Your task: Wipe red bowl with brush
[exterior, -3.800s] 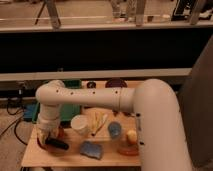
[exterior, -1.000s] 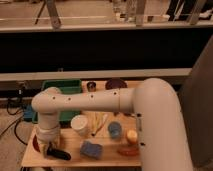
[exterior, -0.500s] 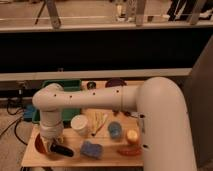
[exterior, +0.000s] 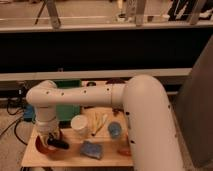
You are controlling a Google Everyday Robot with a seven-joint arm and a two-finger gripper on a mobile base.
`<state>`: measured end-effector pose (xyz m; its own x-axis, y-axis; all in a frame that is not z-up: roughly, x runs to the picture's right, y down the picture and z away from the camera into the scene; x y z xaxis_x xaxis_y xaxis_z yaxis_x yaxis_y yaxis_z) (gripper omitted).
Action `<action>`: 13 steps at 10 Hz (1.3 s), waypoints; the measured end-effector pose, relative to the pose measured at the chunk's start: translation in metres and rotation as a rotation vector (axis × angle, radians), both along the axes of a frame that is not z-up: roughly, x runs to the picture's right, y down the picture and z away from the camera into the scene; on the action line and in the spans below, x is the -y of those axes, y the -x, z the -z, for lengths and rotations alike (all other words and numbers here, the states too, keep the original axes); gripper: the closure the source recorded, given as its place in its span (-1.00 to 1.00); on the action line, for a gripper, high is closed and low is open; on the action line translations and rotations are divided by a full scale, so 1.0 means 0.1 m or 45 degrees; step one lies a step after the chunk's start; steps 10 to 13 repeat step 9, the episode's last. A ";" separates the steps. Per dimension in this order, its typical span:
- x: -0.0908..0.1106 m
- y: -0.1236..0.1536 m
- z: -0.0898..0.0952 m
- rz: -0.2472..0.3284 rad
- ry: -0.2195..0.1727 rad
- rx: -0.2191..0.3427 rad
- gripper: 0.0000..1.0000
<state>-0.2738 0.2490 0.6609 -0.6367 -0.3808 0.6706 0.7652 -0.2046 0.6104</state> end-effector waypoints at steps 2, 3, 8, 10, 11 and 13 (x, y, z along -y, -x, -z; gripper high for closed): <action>-0.01 0.06 0.00 0.001 0.015 0.043 1.00; -0.05 0.09 0.02 0.024 0.037 0.073 1.00; -0.17 -0.05 0.22 0.012 0.159 0.176 1.00; -0.14 -0.08 0.25 -0.019 0.155 0.201 1.00; -0.14 -0.08 0.25 -0.019 0.155 0.201 1.00; -0.14 -0.08 0.25 -0.019 0.155 0.201 1.00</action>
